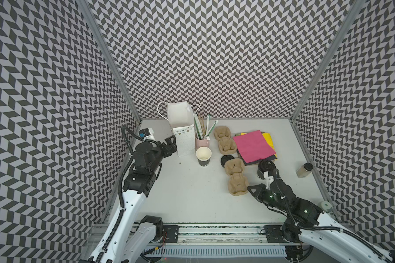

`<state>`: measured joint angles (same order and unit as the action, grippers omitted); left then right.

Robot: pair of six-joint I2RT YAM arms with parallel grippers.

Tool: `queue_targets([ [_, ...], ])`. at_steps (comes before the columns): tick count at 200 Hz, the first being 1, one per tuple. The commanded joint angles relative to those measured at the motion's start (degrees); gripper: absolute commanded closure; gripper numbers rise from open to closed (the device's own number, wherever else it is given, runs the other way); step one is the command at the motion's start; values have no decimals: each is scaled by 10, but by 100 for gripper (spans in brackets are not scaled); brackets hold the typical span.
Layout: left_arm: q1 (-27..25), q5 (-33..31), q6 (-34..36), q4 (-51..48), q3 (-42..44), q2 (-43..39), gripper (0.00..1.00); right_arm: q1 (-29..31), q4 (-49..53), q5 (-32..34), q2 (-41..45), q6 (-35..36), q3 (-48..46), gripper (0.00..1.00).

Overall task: Pack the takeout coffee
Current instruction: 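Open the right gripper to release the carrier and draw back slightly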

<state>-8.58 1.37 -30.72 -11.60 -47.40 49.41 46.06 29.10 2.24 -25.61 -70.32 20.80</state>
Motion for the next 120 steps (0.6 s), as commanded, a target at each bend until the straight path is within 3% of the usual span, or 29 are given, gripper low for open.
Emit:
queue_targets([
  [1, 3, 7, 0, 10, 1, -4, 9, 0, 85, 40, 38, -24, -9, 100],
  [19, 2, 7, 0, 10, 1, -3, 9, 0, 101, 31, 40, -23, -9, 100],
  [45, 3, 7, 0, 9, 1, 0, 9, -1, 107, 22, 25, -14, -1, 88],
  [108, 1, 1, 3, 6, -1, 0, 9, 0, 139, 60, 42, 1, 29, 31],
  [120, 1, 1, 3, 6, -1, 0, 9, 0, 146, 75, 41, 11, 49, 25],
])
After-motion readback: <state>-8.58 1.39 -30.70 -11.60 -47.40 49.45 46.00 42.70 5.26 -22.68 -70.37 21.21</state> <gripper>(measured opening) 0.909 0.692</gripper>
